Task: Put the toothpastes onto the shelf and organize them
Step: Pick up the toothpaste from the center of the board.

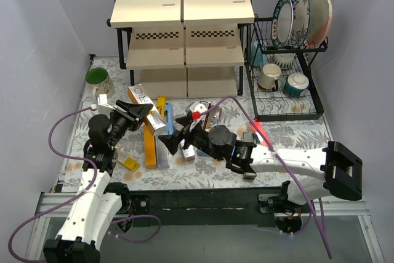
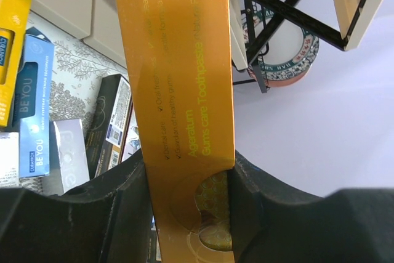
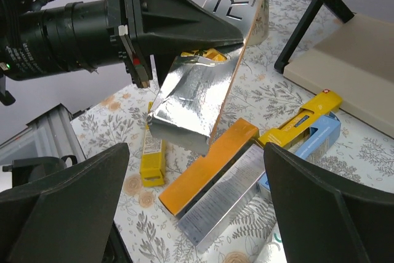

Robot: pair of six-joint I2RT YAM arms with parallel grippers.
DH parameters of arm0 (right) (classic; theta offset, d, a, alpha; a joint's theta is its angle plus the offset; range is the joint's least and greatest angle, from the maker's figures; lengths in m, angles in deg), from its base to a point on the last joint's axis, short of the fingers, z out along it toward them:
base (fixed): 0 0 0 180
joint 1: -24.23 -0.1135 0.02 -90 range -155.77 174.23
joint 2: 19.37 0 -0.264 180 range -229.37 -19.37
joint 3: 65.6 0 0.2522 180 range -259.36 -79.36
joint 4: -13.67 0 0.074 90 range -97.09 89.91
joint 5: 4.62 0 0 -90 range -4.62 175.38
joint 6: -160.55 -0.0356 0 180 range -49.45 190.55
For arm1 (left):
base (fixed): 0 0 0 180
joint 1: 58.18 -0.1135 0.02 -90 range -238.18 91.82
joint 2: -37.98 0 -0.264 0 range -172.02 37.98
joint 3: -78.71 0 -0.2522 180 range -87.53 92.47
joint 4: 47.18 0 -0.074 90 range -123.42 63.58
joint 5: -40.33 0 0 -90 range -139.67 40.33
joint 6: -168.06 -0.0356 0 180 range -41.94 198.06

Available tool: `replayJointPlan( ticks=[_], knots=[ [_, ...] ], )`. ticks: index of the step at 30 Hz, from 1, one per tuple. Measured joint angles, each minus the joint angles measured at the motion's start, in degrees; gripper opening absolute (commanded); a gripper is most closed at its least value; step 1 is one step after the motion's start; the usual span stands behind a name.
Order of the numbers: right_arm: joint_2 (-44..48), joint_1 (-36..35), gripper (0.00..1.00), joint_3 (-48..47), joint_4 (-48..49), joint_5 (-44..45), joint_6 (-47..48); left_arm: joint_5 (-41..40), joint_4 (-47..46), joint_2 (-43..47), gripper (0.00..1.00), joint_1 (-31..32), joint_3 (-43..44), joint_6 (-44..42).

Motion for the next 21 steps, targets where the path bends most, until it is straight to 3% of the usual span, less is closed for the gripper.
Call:
replayJointPlan(
  ticks=[21],
  knots=[
    [-9.9, -0.3, 0.95, -5.9, 1.2, 1.6, 2.3, 2.3, -7.9, 0.2, 0.40, 2.5, -2.5, 0.5]
  ],
)
